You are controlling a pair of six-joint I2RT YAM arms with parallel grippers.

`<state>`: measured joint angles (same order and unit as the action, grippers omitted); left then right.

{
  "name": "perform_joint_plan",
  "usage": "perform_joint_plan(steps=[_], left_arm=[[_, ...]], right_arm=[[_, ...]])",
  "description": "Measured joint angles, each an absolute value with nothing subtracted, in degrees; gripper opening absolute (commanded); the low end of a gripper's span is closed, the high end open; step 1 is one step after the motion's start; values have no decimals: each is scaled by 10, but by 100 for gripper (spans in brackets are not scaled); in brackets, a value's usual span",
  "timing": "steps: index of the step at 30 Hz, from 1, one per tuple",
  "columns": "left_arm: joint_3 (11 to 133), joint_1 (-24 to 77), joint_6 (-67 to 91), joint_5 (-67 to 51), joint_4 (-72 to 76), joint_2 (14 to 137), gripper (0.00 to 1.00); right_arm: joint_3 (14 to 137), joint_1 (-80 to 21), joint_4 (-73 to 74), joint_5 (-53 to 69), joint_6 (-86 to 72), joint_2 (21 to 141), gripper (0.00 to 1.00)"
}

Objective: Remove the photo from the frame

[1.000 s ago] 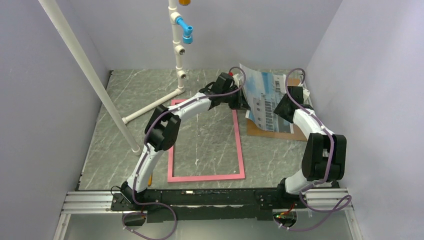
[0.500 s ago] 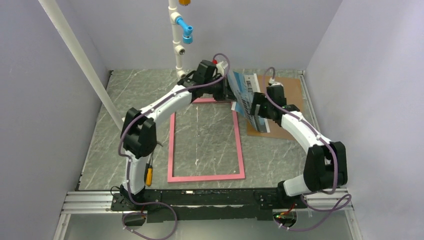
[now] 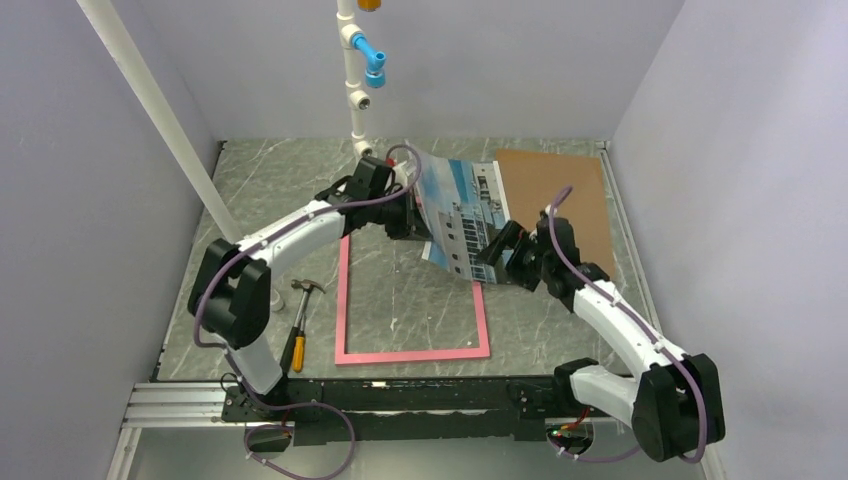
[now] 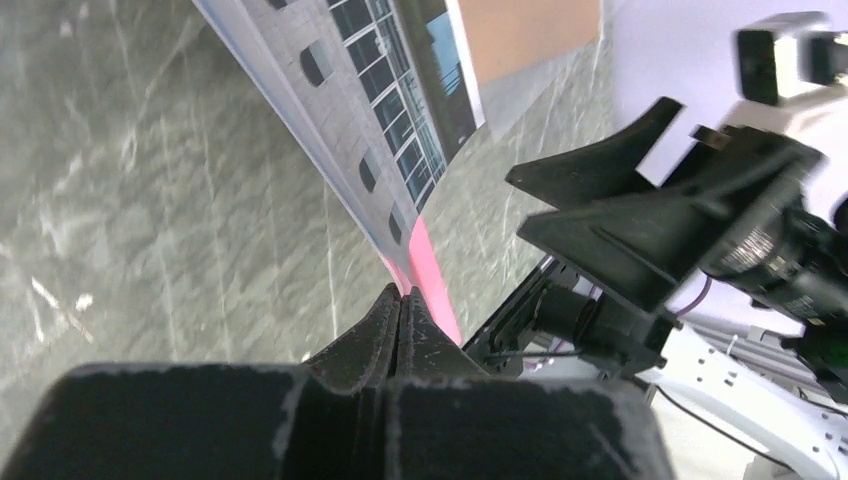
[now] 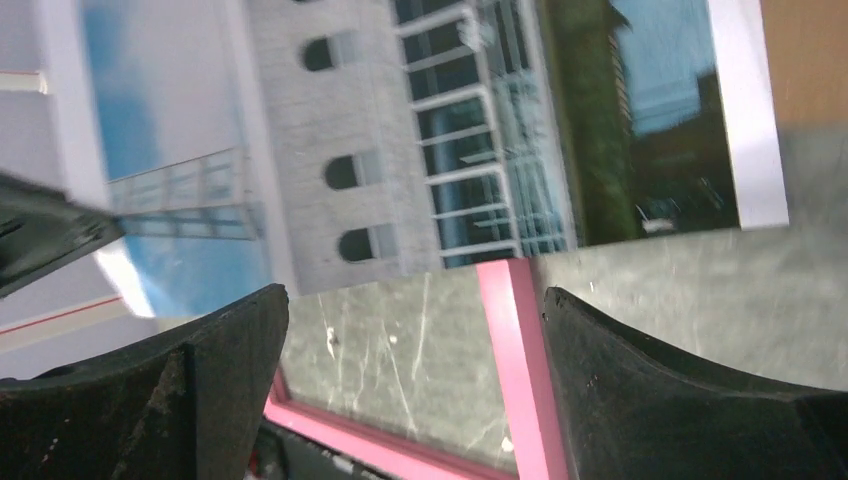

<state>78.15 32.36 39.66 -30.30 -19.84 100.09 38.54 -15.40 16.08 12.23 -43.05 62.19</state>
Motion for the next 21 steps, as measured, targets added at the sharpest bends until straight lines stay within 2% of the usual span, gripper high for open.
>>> perform_joint_plan(steps=[6,15,21], left_arm=[[682,323,401,-303,-171,939,0],[603,323,418,-303,-127,903,0],[572,323,431,-303,-105,882,0]], right_arm=[[254,-152,105,131,-581,585,95],[156,-147,37,101,-728,517,75],[101,-147,-2,99,-785,513,75]])
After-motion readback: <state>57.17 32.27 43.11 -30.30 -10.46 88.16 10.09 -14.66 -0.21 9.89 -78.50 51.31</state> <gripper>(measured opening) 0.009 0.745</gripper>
